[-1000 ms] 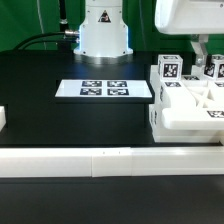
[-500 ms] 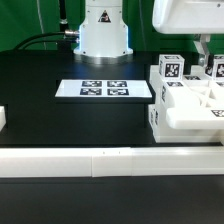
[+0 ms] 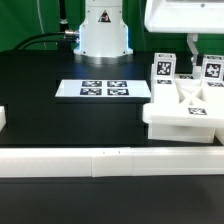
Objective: Assemble chair
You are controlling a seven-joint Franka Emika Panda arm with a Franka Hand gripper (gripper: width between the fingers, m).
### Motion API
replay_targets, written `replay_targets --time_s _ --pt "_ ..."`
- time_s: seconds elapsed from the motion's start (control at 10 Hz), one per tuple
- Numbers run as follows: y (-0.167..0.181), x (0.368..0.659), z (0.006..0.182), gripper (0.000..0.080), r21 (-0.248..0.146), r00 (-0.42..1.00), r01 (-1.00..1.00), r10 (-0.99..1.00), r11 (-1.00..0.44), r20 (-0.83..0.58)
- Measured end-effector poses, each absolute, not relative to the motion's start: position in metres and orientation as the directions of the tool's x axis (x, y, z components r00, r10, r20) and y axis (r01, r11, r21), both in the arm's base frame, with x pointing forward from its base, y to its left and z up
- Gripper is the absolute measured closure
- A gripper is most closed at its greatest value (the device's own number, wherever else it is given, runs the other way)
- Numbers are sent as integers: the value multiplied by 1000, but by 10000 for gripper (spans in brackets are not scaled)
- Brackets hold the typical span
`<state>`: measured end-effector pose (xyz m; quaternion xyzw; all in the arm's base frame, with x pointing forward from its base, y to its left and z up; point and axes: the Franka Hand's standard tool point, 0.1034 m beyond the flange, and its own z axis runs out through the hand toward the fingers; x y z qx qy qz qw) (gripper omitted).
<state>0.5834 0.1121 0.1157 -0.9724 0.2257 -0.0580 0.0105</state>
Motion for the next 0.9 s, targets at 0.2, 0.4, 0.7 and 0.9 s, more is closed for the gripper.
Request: replay_targets --time_s 0.2,0.4,0.7,0.9 --pt "108 584 116 515 -59 830 -543 -546 -838 110" --pt "107 583 115 407 -64 797 -592 -596 -803 103" --pt "112 586 126 175 -75 815 -564 -569 -823 110" --pt "114 588 151 158 -93 829 -541 -549 -836 108"
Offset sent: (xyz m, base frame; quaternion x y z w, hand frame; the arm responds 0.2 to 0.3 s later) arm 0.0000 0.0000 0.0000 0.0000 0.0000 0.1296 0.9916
